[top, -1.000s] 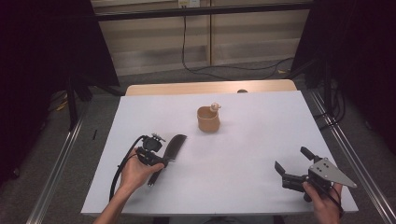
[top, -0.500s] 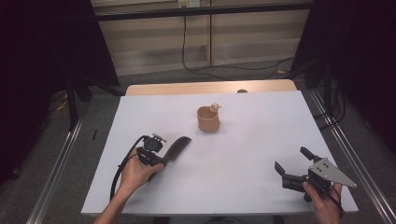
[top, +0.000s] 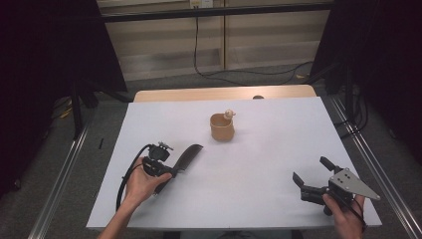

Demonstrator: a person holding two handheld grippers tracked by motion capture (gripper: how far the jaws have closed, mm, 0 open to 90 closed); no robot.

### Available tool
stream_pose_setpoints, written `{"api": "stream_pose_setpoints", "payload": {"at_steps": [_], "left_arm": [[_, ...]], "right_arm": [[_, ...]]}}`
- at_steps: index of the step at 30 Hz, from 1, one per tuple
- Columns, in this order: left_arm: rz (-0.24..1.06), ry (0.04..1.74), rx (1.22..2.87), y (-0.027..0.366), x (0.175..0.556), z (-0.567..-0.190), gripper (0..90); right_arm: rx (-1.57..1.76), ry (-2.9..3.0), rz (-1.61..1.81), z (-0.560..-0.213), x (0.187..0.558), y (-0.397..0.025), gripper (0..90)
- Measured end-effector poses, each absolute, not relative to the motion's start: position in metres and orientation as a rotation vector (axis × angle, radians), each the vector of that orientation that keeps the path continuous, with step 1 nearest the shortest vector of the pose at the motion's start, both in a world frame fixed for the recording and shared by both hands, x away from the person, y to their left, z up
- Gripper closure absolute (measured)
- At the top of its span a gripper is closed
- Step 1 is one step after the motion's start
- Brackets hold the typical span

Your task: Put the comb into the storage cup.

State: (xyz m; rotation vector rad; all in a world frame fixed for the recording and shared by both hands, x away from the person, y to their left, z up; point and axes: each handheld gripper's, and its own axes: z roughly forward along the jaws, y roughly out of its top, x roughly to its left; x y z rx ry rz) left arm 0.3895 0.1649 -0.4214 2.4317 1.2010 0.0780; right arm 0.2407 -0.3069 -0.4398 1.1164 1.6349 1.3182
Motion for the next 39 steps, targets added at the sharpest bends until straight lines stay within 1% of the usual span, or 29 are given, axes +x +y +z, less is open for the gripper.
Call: {"api": "stream_pose_setpoints", "payload": {"at_steps": [5,15,20,25,31,39], "left_arm": [[0.054,1.192,2.385,0.168,0.389,-0.417,72.9],[0.075,1.167,2.259,0.179,0.386,-0.408,72.9],[0.072,1.156,2.252,0.180,0.385,-0.410,72.9],[0.120,1.122,2.190,0.185,0.382,-0.405,72.8],[0.145,1.099,2.134,0.190,0.381,-0.405,72.9],[0.226,1.027,2.051,0.195,0.376,-0.397,72.9]], "right_arm": [[1.116,1.634,1.318,-0.440,0.241,-0.307,0.0],[1.117,1.634,1.318,-0.440,0.241,-0.307,0.0],[1.116,1.634,1.317,-0.439,0.240,-0.307,0.0],[1.113,1.634,1.317,-0.439,0.240,-0.308,0.0],[1.111,1.627,1.316,-0.439,0.240,-0.307,0.0],[1.113,1.628,1.313,-0.439,0.240,-0.307,0.0]]}}
